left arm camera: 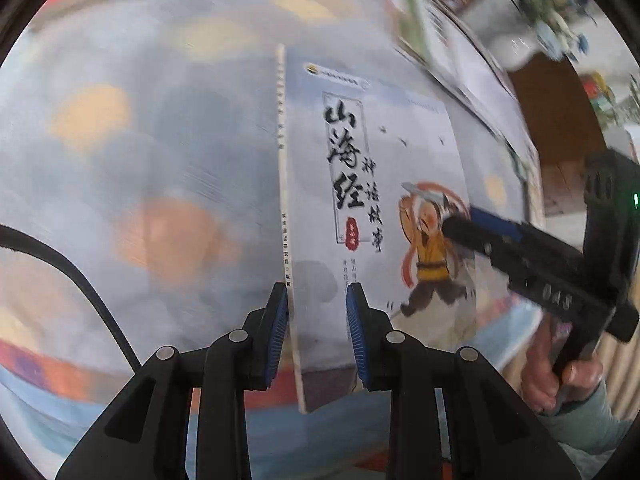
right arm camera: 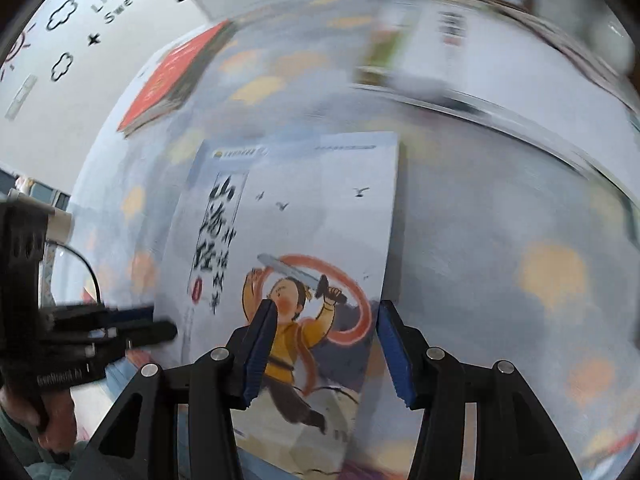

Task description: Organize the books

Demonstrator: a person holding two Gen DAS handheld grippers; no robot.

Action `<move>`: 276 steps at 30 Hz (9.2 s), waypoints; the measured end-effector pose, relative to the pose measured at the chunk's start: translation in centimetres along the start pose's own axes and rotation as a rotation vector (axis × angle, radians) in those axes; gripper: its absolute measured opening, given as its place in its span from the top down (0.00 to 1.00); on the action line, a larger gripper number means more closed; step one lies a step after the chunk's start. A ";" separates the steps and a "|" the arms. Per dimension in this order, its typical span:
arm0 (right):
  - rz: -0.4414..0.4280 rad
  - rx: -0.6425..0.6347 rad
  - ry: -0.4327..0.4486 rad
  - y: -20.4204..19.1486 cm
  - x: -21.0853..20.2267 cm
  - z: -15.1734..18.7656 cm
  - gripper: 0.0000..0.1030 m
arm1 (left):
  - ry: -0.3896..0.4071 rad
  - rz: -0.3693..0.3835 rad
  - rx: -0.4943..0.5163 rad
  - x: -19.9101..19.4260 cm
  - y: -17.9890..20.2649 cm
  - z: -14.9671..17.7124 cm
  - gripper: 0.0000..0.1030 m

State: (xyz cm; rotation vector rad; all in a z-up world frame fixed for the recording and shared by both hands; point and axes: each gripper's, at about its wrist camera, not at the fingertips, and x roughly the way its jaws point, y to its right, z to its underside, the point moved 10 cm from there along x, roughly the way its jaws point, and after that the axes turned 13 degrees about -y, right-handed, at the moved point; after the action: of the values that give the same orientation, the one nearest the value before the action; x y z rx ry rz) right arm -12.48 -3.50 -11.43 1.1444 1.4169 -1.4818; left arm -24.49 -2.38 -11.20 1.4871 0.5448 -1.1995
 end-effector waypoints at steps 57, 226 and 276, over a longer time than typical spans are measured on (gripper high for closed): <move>-0.737 0.253 -0.009 12.1 -4.8 8.8 0.73 | 0.121 0.760 -0.384 2.3 13.0 2.5 0.93; -0.112 0.329 0.061 28.0 -10.0 12.3 0.63 | -0.079 0.217 0.206 11.0 26.6 -0.2 0.61; -0.842 0.323 -0.146 13.3 -2.1 7.4 0.48 | 0.312 0.679 -0.377 0.9 13.0 -0.5 0.90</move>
State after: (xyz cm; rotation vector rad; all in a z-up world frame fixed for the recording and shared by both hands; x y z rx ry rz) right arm 0.06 -12.09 -13.56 0.5878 1.6880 -2.3872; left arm -13.04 -6.03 -6.14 1.3694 0.3902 -0.3176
